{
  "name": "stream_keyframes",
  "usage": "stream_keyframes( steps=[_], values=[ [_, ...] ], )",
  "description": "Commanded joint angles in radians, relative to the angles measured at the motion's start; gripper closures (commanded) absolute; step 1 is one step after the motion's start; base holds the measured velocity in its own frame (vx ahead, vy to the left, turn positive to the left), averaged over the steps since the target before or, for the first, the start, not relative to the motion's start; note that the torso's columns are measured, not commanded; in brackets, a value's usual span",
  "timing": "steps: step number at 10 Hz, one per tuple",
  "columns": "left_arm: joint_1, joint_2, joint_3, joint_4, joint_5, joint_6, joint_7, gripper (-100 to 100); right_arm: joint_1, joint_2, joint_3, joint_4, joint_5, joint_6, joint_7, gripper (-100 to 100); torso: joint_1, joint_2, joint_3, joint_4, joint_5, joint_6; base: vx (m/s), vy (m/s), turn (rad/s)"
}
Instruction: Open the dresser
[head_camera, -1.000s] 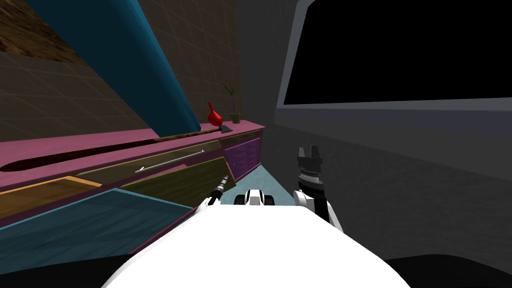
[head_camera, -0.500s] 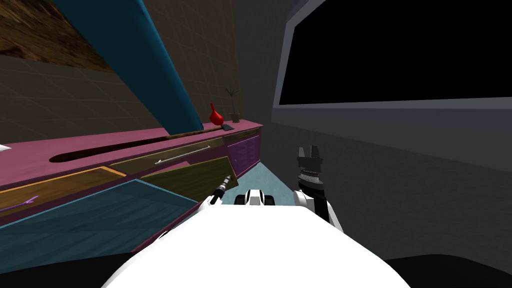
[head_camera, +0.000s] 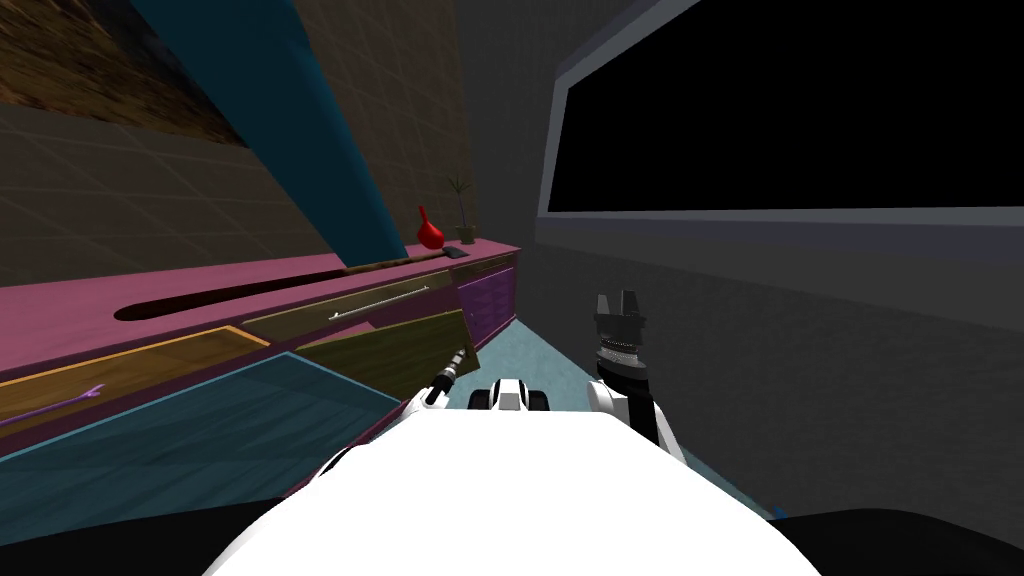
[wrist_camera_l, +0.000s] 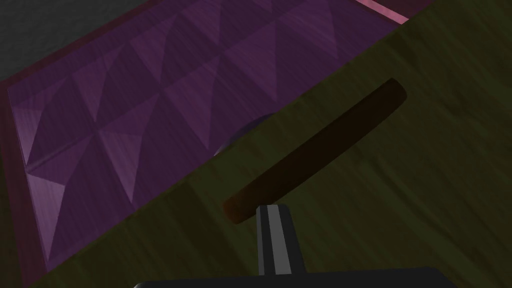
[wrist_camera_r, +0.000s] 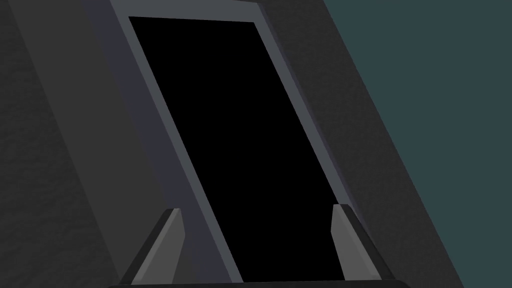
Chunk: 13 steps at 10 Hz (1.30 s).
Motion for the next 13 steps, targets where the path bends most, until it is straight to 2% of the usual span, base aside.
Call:
stream_keyframes(
  steps=[1, 2, 3, 5, 6, 8, 9, 10, 13],
  values=[
    [-0.024, -0.002, -0.067, 0.03, 0.07, 0.011, -0.039, 100, 0.0, 0.0, 0.0, 0.0, 0.0, 0.0, 0.0, 0, -0.001, 0.003, 0.001, 0.002, -0.001, 0.001, -0.323, 0.13, -0.28],
    [-0.036, -0.003, -0.093, 0.043, 0.099, 0.013, -0.054, 100, 0.0, 0.0, 0.0, 0.0, 0.0, 0.0, 0.0, 0, 0.0, 0.007, 0.004, 0.004, -0.001, 0.001, -0.306, 0.113, -0.306],
    [-0.036, -0.003, -0.094, 0.043, 0.099, 0.013, -0.054, 100, 0.0, 0.0, 0.0, 0.0, 0.0, 0.0, 0.0, 0, -0.001, 0.005, 0.003, 0.004, -0.001, 0.001, -0.214, 0.102, -0.103],
    [-0.06, -0.004, -0.147, 0.069, 0.155, 0.017, -0.085, 100, 0.0, 0.0, 0.0, 0.0, 0.0, 0.0, 0.0, 0, 0.0, -0.002, -0.002, 0.001, -0.001, 0.001, -0.219, 0.102, -0.239],
    [-0.06, -0.004, -0.147, 0.069, 0.155, 0.017, -0.085, 100, 0.0, 0.0, 0.0, 0.0, 0.0, 0.0, 0.0, 0, -0.002, 0.002, 0.001, 0.002, -0.001, 0.001, -0.2, 0.056, -0.106],
    [-0.083, -0.005, -0.2, 0.094, 0.212, 0.022, -0.115, 100, 0.0, 0.0, 0.0, 0.0, 0.0, 0.0, 0.0, 0, 0.0, 0.002, 0.001, 0.003, -0.001, 0.001, -0.237, 0.094, -0.253],
    [-0.069, -0.004, -0.186, 0.068, 0.193, 0.028, -0.103, 100, 0.0, 0.0, 0.0, 0.0, 0.0, 0.0, 0.0, 0, 0.0, 0.007, 0.004, 0.004, -0.001, 0.001, -0.145, 0.037, -0.055],
    [-0.075, 0.016, -0.178, 0.067, 0.197, 0.05, -0.116, -100, 0.0, 0.0, 0.0, 0.0, 0.0, 0.0, 0.0, 0, -0.003, -0.001, 0.0, 0.002, -0.002, 0.0, 0.041, -0.042, 0.072],
    [-0.085, 0.044, -0.16, 0.071, 0.199, 0.076, -0.134, -100, 0.001, 0.0, 0.0, 0.0, 0.0, 0.0, 0.0, 0, -0.004, -0.005, -0.004, 0.0, -0.002, 0.001, 0.138, -0.096, 0.05]
  ],
)
